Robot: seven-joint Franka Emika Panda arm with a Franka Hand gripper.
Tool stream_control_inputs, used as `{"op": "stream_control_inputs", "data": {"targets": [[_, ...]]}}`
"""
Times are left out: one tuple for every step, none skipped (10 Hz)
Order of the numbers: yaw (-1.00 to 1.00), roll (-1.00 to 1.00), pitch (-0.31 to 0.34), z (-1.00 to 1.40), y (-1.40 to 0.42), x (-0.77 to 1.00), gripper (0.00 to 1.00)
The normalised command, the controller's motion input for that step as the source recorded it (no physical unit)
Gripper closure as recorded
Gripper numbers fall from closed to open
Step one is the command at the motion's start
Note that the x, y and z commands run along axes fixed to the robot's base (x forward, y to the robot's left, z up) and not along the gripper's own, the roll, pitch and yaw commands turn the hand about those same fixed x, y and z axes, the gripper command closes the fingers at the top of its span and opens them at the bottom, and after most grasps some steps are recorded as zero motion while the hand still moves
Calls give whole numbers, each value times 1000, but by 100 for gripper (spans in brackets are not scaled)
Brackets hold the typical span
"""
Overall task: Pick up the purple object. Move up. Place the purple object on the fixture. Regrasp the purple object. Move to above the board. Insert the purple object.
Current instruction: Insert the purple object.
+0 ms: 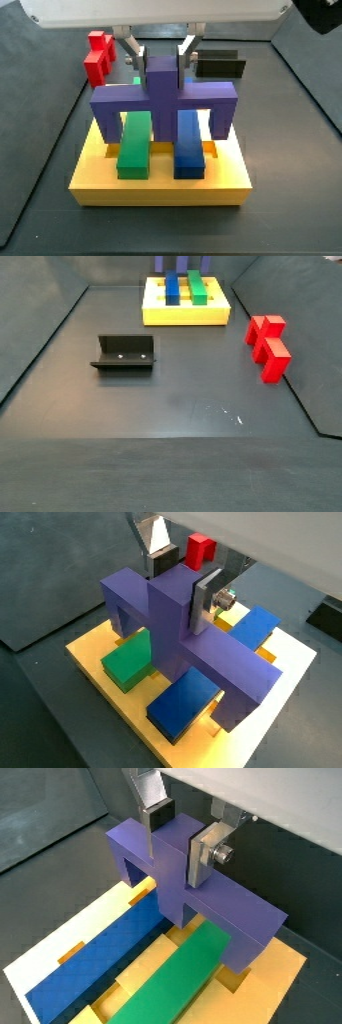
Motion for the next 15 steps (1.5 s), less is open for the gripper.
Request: {"op": "stream_control_inputs", "data": {"targets": [[26,117,0,-117,-20,0,100],[43,149,0,-111,-17,0,100],[34,160,0,-140,-43,0,100],[29,190,0,-186,-51,0,100],[43,183,0,-200,-60,0,100],[54,173,0,-191,-57,0,100],[71,159,0,-189,-63,0,100],[69,161,0,-186,-60,23,100],[31,160,44,-46,-77,103,100],[0,124,97,0,-94,294,100],[0,200,83,-20,-134,386,100],[0,246,4,-74,-86,277,100],[0,269,0,-94,-49,146,100],[0,266,0,-51,0,83,100],[0,273,0,-43,0,43,100]]}}
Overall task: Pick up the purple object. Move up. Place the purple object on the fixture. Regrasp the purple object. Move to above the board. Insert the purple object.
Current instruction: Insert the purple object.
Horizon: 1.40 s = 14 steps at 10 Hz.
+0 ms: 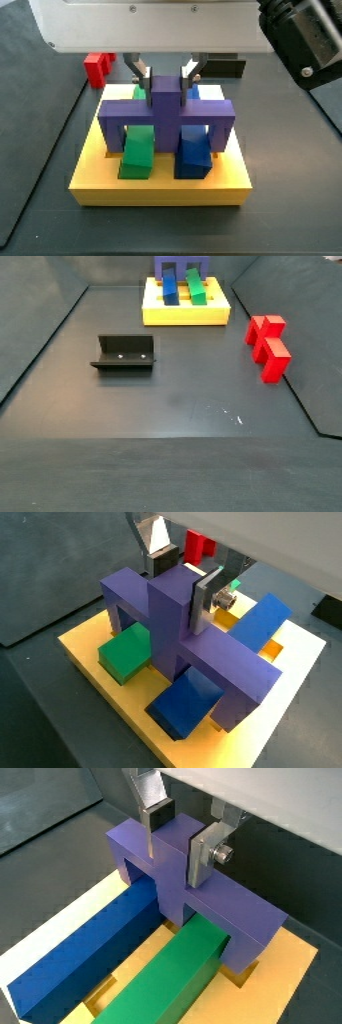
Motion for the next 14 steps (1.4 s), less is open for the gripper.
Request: {"op": "stream_control_inputs", "data": {"targets": [[0,234,10,-49,0,0,100],[0,147,10,-43,0,-49,100],[0,100,1,0,0,-123,100],[0,64,4,0,0,-91,100],[0,61,0,0,-31,-83,100],[0,54,0,0,-60,0,100],[0,70,0,-97,-51,-3,100],[0,71,-26,-157,-74,-37,100],[100,79,-4,-166,0,0,100],[189,124,0,-200,0,0,100],[183,131,0,-197,0,0,100],[146,119,0,-166,0,0,100],[66,96,0,-177,-26,0,100],[0,54,0,-223,-111,0,100]]}}
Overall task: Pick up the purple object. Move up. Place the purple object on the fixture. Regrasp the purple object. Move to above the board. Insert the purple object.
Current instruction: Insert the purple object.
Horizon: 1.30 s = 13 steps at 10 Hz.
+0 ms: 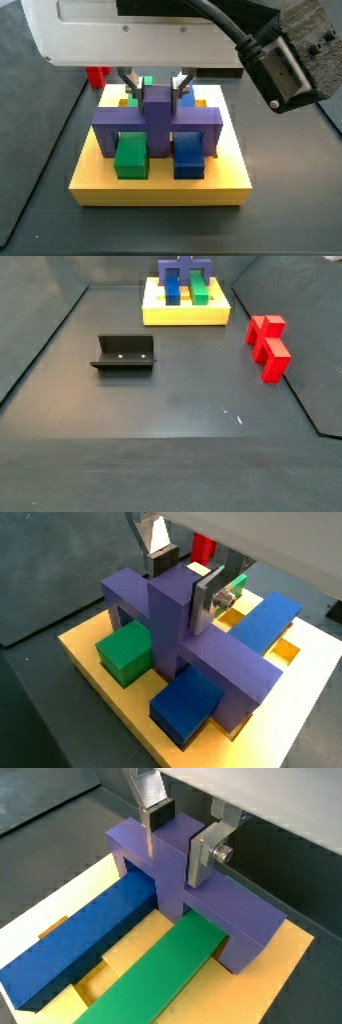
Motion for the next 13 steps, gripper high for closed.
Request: {"op": "stream_control_inputs", "data": {"targets": [[-63,7,-26,-234,-123,46,100],[-111,0,-29,-177,-69,26,100],[-100,0,-27,-123,-40,14,100],[-71,0,-9,-134,-3,0,100],[-6,1,-9,-180,0,0,100],[0,0,-70,-360,0,14,100],[106,0,-36,-409,0,163,100],[91,0,-7,-394,0,306,100],[40,0,0,-357,0,337,100],[0,0,-7,-326,0,197,100],[0,0,-50,-337,0,0,100],[0,-74,-130,-457,0,0,100],[0,-136,-213,-569,17,-20,100]]}}
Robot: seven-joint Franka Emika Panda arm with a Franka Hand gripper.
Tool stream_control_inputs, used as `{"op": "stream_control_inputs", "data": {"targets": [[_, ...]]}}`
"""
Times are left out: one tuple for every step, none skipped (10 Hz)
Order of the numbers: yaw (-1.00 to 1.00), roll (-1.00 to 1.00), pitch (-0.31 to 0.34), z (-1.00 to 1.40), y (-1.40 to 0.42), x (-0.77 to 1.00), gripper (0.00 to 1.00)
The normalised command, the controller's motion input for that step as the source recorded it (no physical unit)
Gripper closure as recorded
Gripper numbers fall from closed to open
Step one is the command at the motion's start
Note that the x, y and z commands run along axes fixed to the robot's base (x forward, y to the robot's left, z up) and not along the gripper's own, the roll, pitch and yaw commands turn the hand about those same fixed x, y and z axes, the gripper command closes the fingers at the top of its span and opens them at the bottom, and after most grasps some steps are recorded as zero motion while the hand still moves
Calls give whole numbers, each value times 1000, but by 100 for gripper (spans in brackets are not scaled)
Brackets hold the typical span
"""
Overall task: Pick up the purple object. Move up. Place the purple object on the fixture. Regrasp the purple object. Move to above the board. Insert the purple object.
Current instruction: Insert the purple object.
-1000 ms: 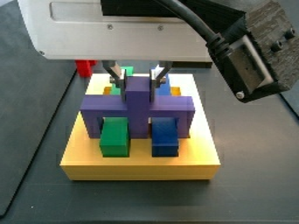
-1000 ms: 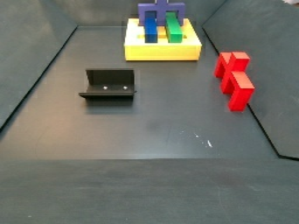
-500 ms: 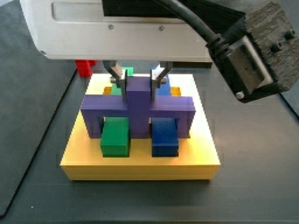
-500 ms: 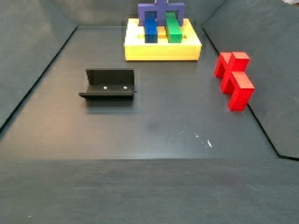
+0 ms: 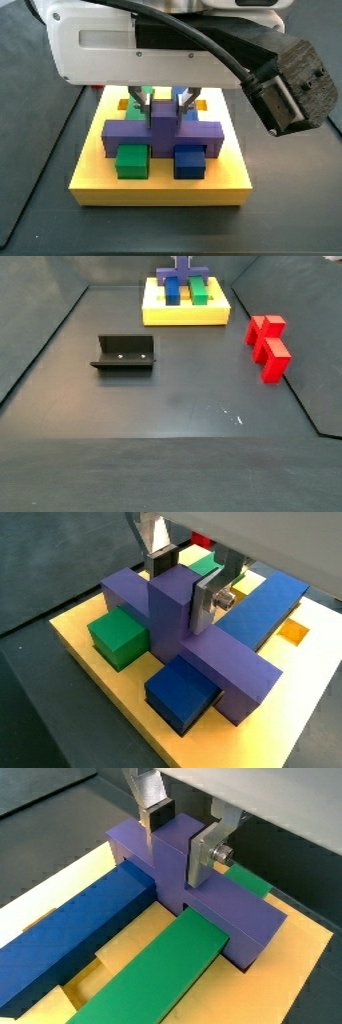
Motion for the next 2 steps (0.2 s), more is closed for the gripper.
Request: {"op": "stream_control_inputs", "data": {"targets": [[0,-59,-114,-309,0,0,100],[0,0,0,0,0,0,100]]}}
